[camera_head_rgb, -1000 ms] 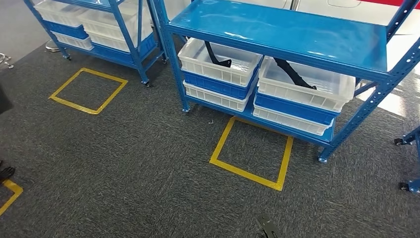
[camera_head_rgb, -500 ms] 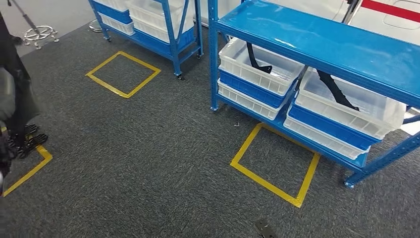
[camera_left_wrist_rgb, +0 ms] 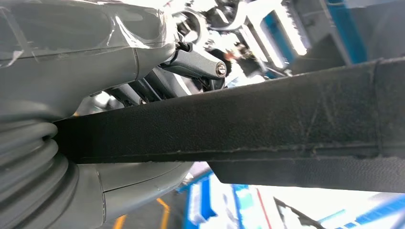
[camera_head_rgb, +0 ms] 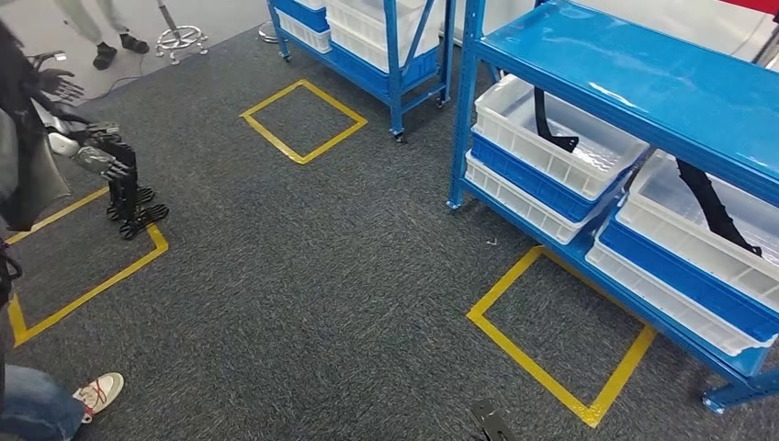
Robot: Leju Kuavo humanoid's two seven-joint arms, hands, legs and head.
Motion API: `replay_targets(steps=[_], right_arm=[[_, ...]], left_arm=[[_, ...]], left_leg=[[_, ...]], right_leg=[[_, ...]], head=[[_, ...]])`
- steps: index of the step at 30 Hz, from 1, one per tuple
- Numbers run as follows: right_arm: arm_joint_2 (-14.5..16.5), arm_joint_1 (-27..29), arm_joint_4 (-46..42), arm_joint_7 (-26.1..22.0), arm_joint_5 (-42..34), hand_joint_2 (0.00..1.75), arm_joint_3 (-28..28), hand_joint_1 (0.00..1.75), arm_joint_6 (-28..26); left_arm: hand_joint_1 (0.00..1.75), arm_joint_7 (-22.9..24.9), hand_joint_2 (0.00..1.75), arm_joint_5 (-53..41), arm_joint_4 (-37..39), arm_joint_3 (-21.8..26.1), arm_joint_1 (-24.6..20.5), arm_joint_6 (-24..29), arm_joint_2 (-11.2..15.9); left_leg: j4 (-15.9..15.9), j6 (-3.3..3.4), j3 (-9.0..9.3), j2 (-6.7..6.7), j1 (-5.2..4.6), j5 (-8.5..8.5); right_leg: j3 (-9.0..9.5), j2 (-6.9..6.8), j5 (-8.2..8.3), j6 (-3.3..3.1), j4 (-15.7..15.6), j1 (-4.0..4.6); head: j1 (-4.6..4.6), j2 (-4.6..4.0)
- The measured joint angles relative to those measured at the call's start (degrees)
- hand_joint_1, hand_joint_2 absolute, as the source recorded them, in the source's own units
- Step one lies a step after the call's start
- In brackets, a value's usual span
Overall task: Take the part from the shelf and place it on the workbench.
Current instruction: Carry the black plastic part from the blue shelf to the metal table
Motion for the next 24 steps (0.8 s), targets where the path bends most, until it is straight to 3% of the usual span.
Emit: replay_targets(steps=[1, 2, 4, 6, 8, 10, 12, 14, 15, 16, 17, 19, 20, 21, 22, 23, 24], right_arm=[[0.14, 0.07, 0.00, 0.07, 0.14, 1.75, 0.00, 0.00, 0.26], [0.34, 0.14, 0.00, 0.13, 0.26, 1.75, 0.00, 0.00, 0.46], [0.84, 0.36, 0.00, 0.11, 0.40, 1.75, 0.00, 0.00, 0.65], [1.28, 0.59, 0.00, -0.14, 0.33, 1.75, 0.00, 0.00, 0.69], [1.70, 0.70, -0.01, -0.53, 0.07, 1.75, 0.00, 0.00, 0.71], [2.00, 0.67, -0.03, -0.96, -0.37, 1.75, -0.05, 0.00, 0.63], [2.05, 0.65, -0.03, -1.28, -0.92, 1.75, -0.20, 0.00, 0.45], [1.98, 0.66, -0.02, -1.53, -1.47, 1.75, -0.52, 0.00, 0.30], [1.91, 0.63, -0.03, -1.64, -1.67, 1.75, -0.68, 0.00, 0.27], [1.82, 0.60, -0.03, -1.73, -1.81, 1.75, -0.83, 0.00, 0.26], [1.75, 0.54, -0.03, -1.81, -1.91, 1.75, -0.96, 0.00, 0.26], [1.64, 0.46, -0.02, -1.97, -2.01, 1.75, -1.27, 0.00, 0.26], [1.62, 0.43, -0.02, -2.02, -2.04, 1.75, -1.44, 0.00, 0.26], [1.62, 0.39, -0.02, -2.04, -2.04, 1.75, -1.58, 0.00, 0.27], [1.63, 0.33, -0.02, -2.03, -2.01, 1.75, -1.71, 0.00, 0.30], [1.67, 0.22, -0.03, -2.00, -1.96, 1.75, -1.81, 0.00, 0.33], [1.71, 0.12, -0.03, -1.95, -1.88, 1.75, -1.89, 0.00, 0.38]], left_arm=[[1.75, 0.55, 1.75, 0.04, 0.01, -0.05, -0.01, -0.22, 0.01], [1.75, 1.10, 1.75, 0.14, 0.01, -0.08, -0.08, -0.41, 0.05], [1.75, 1.92, 1.75, 0.34, 0.01, -0.08, -0.33, -0.81, 0.23], [1.75, 2.40, 1.75, 0.60, 0.01, -0.14, -0.66, -1.07, 0.43], [1.75, 2.52, 1.75, 1.01, 0.00, -0.22, -0.91, -0.97, 0.64], [1.75, 2.30, 1.75, 1.36, -0.01, -0.26, -1.36, -0.77, 0.87], [1.75, 1.89, 1.75, 1.73, -0.02, -0.48, -2.19, -0.82, 0.92], [1.75, 1.69, 1.75, 2.04, -0.02, -0.82, -2.98, -1.20, 0.88], [1.75, 1.71, 1.75, 2.10, -0.02, -0.97, -3.41, -1.49, 0.88], [1.75, 1.78, 1.75, 2.11, -0.02, -1.10, -3.92, -1.79, 0.89], [1.75, 1.92, 1.75, 2.13, -0.03, -1.20, -4.52, -2.05, 0.91], [1.75, 2.25, 1.75, 2.20, -0.08, -1.27, -5.67, -2.34, 1.02], [1.75, 2.38, 1.75, 2.25, -0.11, -1.25, -6.08, -2.39, 1.13], [1.75, 2.47, 1.75, 2.28, -0.13, -1.23, -6.32, -2.40, 1.29], [1.75, 2.53, 1.75, 2.32, -0.18, -1.17, -6.41, -2.38, 1.54], [1.75, 2.58, 1.75, 2.37, -0.22, -1.07, -6.38, -2.34, 1.80], [1.75, 2.62, 1.75, 2.40, -0.27, -0.87, -6.26, -2.23, 2.11]], left_leg=[[-1.47, 0.06, 0.59, 0.27, 0.02, 1.21], [-5.10, 0.24, 2.36, 0.85, -0.05, 3.14], [-13.49, 1.01, 6.57, 3.74, -0.70, 6.29], [-17.04, 1.78, 8.26, 5.39, -1.45, 7.01], [-17.29, 2.27, 8.40, 4.01, -1.54, 7.08], [-17.87, 2.89, 8.93, 2.51, -1.19, 7.47], [-18.17, 3.45, 9.24, 1.04, -0.91, 7.71], [-18.13, 3.65, 9.26, -0.65, -0.91, 7.68], [-18.08, 3.66, 9.27, -1.60, -0.91, 7.66], [-18.02, 3.64, 9.30, -2.58, -0.88, 7.63], [-17.90, 3.55, 9.34, -3.56, -0.80, 7.56], [-17.35, 3.08, 9.19, -5.36, -0.70, 7.20], [-17.03, 2.77, 8.98, -6.16, -0.65, 7.00], [-16.81, 2.45, 8.74, -6.87, -0.57, 6.84], [-16.71, 2.13, 8.52, -7.55, -0.45, 6.79], [-16.77, 1.88, 8.39, -8.20, -0.21, 6.82], [-16.48, 1.58, 8.13, -7.75, -0.15, 6.66]], right_leg=[[0.14, -0.82, -0.14, 0.02, 0.00, 0.03], [0.35, -1.57, -0.29, 0.08, -0.01, 0.07], [0.85, -2.94, -0.63, 0.37, -0.08, 0.29], [1.31, -4.21, -0.97, 0.86, -0.24, 0.49], [1.80, -5.38, -1.31, 1.46, -0.50, 0.57], [1.67, -3.74, -2.66, 1.87, 0.91, 0.50], [-0.93, -0.37, -6.03, 1.85, 7.01, 0.45], [-4.91, 1.06, -9.00, 1.78, 14.73, 0.55], [-6.08, 1.25, -9.05, 1.81, 16.49, 0.58], [-6.18, 1.35, -7.87, 1.84, 15.92, 0.56], [-5.21, 1.59, -5.71, 1.86, 13.06, 0.47], [-1.96, 3.90, -1.41, 1.93, 4.88, 0.02], [-0.76, 5.05, -0.33, 1.94, 1.99, -0.17], [-0.12, 5.87, -0.05, 1.85, 0.49, -0.22], [0.10, 5.86, -0.30, 1.66, 0.12, -0.11], [0.17, 5.07, -0.30, 1.35, 0.14, -0.04], [0.29, 4.36, -0.32, 1.00, 0.07, -0.01]], head=[[-0.01, 0.00], [-0.01, 0.00], [-0.01, 0.00], [-0.01, 0.00], [0.01, 0.00], [0.04, 0.00], [0.12, 0.00], [0.17, 0.00], [0.17, 0.00], [0.17, 0.00], [0.17, 0.00], [0.17, -0.01], [0.16, -0.01], [0.16, -0.01], [0.15, -0.01], [0.15, 0.00], [0.11, 0.00]])
